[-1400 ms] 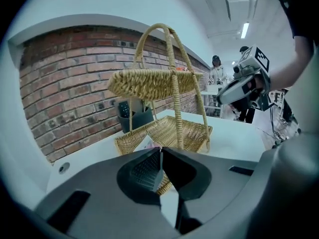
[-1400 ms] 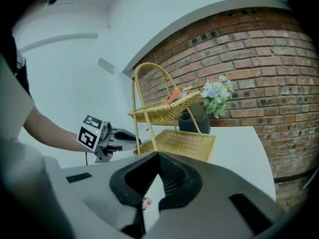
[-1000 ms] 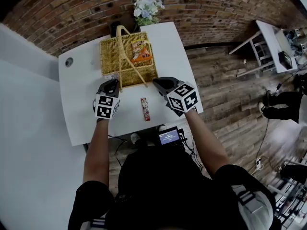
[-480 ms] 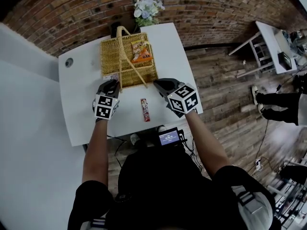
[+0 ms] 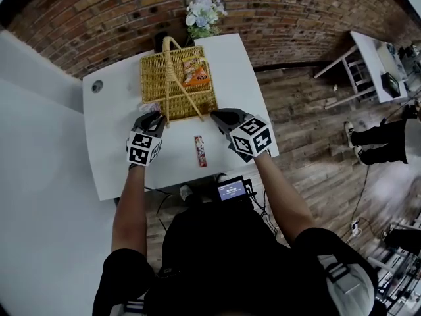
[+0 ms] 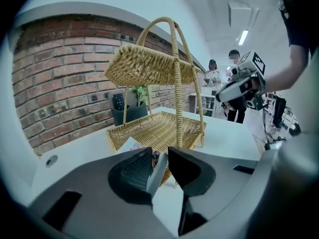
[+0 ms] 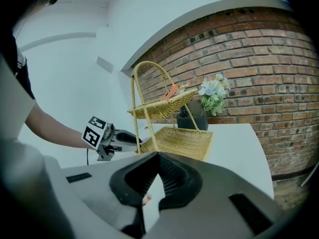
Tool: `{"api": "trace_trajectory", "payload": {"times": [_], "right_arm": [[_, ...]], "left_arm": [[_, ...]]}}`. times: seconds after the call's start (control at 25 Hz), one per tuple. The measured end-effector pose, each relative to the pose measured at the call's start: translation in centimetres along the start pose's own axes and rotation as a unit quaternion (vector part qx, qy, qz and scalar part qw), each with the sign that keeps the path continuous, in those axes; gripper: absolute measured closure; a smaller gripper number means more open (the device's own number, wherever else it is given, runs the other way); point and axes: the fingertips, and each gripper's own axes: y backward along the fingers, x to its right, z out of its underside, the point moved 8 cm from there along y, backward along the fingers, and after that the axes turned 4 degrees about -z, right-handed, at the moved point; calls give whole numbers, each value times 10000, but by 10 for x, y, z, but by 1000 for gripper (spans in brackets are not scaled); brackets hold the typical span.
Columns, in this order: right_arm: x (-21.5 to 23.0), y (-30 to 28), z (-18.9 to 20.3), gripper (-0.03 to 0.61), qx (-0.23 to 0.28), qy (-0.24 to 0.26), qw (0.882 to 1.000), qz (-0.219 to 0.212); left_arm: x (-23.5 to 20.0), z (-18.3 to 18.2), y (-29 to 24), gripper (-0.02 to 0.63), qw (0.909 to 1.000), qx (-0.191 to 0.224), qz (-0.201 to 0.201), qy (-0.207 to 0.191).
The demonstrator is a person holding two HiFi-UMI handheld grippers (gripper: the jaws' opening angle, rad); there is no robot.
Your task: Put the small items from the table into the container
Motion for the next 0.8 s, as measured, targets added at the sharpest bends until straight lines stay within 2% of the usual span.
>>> {"api": "trace_trajectory", "payload": {"times": [0.12, 0.28, 0.48, 0.8], "right_arm": [[-1, 2, -1, 565, 15, 2, 10000, 9], [-3, 3, 0, 565, 26, 4, 10000, 21], [-5, 4, 0, 565, 44, 0, 10000, 28], [-11, 3, -2, 565, 54, 34, 10000, -24]], "left_arm": [[-1, 2, 3, 498, 9998, 50, 151, 111], [0, 4, 5, 478, 9997, 57, 241, 39], [2, -1, 9, 457, 9996, 164, 137, -165], [1, -10, 25, 437, 9983, 565, -112, 103]]}}
